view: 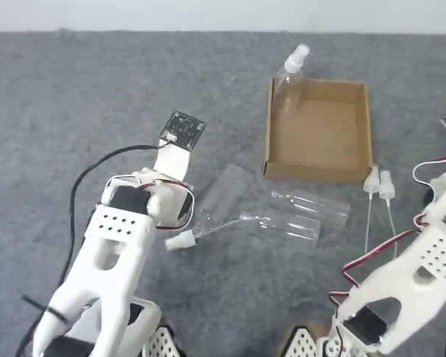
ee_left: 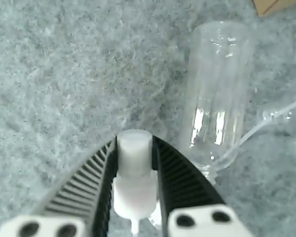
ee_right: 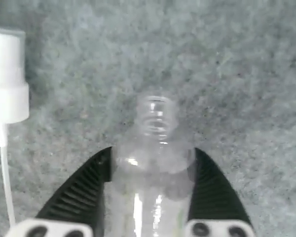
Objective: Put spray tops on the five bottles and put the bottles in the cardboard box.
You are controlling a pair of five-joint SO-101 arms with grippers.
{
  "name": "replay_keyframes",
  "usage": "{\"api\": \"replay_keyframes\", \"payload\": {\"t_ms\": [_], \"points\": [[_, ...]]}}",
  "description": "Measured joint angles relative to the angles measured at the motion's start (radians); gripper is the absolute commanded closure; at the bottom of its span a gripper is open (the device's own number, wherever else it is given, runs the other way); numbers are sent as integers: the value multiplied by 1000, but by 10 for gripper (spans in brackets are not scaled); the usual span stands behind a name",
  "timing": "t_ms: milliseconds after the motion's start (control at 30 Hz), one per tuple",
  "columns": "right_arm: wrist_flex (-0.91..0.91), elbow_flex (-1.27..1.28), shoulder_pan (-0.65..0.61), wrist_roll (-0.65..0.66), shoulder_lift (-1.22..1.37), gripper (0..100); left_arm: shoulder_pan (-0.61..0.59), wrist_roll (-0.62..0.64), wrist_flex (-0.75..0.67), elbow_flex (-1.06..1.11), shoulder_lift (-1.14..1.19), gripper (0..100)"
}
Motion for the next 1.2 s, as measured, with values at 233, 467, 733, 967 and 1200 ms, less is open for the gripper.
{"api": "replay_keyframes", "payload": {"t_ms": [233, 467, 733, 967, 1200], "points": [[233, -98, -43, -2, -109, 994, 0, 0, 0, -2, -6, 990], [328, -61, -127, -91, -414, 994, 0, 0, 21, -87, -6, 990], [259, 496, -344, -166, -944, 993, 0, 0, 224, -288, -6, 990], [66, 970, -706, -371, -1427, 993, 0, 0, 334, -430, -87, 990], [-100, 1119, -1137, -583, -1516, 993, 0, 43, 350, -459, -405, 990]]}}
